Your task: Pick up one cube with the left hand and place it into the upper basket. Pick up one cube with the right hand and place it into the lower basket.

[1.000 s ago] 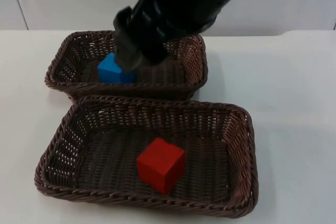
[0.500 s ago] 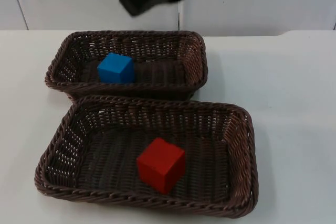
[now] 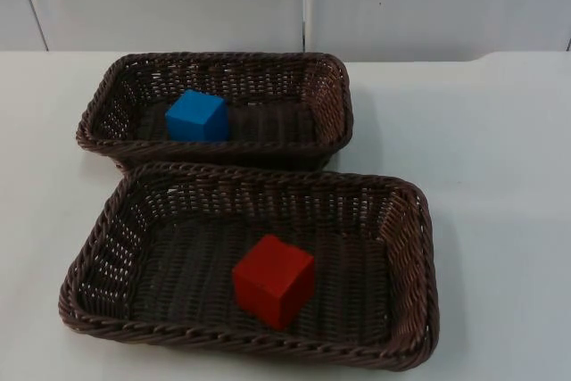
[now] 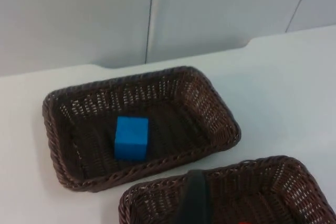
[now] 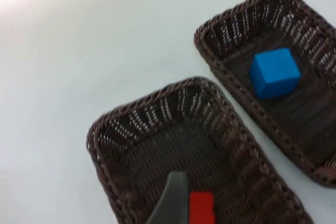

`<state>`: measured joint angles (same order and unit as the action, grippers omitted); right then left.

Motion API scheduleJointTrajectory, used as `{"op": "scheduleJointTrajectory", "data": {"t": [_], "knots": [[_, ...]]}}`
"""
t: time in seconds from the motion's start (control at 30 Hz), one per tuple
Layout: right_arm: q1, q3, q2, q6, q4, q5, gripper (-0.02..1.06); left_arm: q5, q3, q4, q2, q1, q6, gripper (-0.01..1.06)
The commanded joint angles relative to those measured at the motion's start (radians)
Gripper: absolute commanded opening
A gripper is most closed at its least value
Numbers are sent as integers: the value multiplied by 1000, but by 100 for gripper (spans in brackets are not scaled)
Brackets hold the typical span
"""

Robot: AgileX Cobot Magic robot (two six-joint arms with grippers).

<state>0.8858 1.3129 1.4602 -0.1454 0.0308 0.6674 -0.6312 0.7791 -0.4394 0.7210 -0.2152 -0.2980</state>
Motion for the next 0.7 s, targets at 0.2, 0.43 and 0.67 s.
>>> {"op": "scheduleJointTrajectory", "data": {"t": [0.2, 0.43, 0.67], "knots": [[5, -241, -158, -2, -1, -134, 74, -79, -3, -13, -96, -5, -82, 69], [5, -356, -293, -2, 0, -140, 74, -141, -3, -13, -173, -5, -91, 69], [5, -442, -453, 32, 0, -140, 74, -237, -23, -10, -248, -5, -117, 69]]}}
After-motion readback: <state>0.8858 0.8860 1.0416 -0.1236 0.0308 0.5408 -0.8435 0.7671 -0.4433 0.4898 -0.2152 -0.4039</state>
